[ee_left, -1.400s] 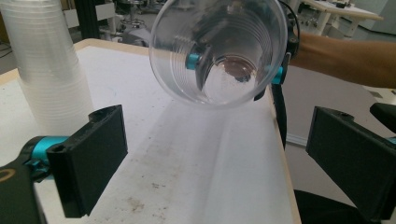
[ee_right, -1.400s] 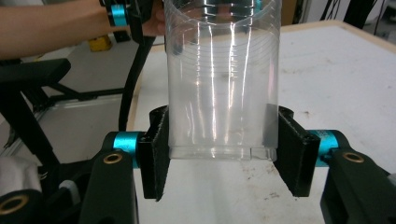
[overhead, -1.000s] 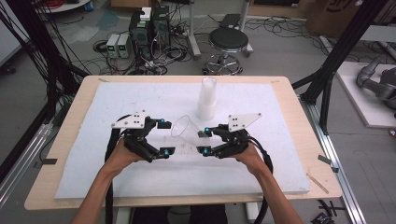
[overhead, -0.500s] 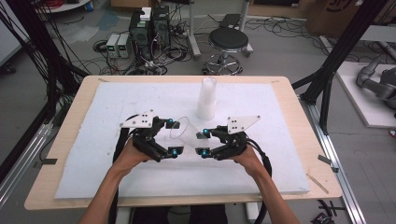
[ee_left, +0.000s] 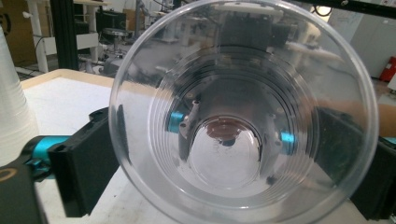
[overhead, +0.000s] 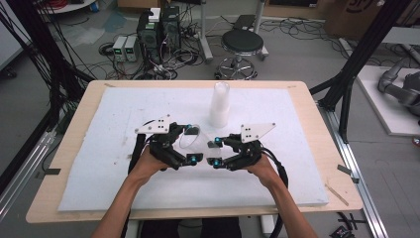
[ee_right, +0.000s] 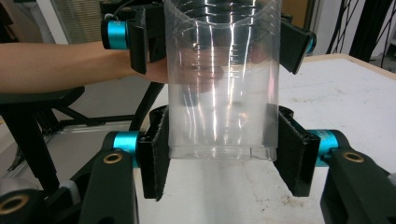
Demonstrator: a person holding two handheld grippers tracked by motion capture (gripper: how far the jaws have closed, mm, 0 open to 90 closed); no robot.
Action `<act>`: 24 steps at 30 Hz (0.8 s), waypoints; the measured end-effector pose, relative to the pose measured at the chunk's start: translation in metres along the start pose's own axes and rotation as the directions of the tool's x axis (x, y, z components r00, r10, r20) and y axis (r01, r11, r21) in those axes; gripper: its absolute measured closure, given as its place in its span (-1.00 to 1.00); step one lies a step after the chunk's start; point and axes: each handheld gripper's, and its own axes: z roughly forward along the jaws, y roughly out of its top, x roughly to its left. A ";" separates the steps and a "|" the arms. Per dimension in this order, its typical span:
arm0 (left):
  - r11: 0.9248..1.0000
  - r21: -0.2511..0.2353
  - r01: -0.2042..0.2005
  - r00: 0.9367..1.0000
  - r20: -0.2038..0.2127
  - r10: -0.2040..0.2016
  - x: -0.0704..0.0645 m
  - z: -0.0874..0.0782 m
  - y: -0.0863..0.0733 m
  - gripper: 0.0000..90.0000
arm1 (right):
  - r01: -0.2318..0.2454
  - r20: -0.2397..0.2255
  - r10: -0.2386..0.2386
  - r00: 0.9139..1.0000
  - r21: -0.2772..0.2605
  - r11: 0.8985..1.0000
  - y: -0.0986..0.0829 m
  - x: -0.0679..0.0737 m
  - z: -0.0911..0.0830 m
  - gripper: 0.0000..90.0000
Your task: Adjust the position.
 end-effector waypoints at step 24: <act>0.999 -0.019 -0.042 0.998 0.050 0.043 0.000 -0.003 0.001 -0.27 | 0.033 -0.030 -0.033 0.999 0.014 0.999 -0.001 -0.002 0.004 -0.02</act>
